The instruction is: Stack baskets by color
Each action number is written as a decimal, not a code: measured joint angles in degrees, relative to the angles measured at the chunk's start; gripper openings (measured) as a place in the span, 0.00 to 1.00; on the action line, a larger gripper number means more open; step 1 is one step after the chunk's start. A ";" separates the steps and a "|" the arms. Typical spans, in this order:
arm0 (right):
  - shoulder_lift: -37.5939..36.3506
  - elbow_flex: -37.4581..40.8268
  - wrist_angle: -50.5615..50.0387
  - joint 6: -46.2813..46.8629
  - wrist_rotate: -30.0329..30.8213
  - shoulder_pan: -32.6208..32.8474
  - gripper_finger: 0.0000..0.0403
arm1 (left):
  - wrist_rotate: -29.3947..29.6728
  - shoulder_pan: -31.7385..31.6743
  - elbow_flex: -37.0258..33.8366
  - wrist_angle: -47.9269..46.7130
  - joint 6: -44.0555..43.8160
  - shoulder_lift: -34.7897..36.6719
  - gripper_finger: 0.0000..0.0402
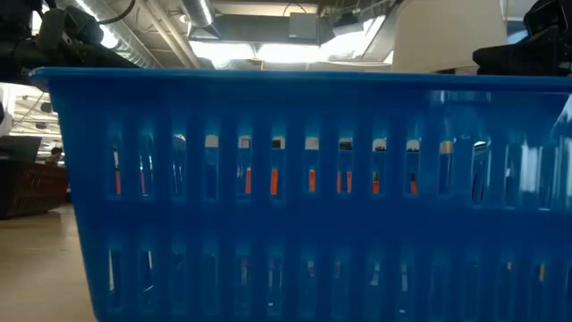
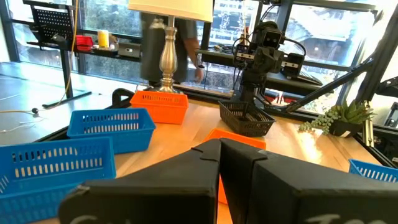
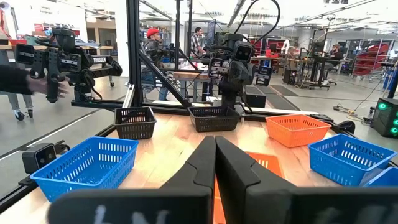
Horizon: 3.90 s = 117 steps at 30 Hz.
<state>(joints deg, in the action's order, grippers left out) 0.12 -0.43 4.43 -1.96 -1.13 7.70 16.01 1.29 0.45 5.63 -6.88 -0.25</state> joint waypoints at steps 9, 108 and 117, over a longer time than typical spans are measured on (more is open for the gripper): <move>0.02 0.00 0.00 0.18 -0.02 -0.01 0.03 | -2.54 -0.03 6.72 -0.03 11.15 -0.15 0.00; 51.52 -62.07 -45.05 1.90 11.89 -0.02 0.03 | -7.52 44.69 47.89 -30.47 -50.09 -82.68 0.23; 51.52 -62.07 -44.98 1.90 11.61 -0.02 0.03 | -7.52 44.67 49.22 -30.50 -50.11 -82.71 0.23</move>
<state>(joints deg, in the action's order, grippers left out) 51.64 -62.50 -40.56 -0.05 10.48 7.68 8.49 45.95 49.67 -24.88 -56.99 -82.96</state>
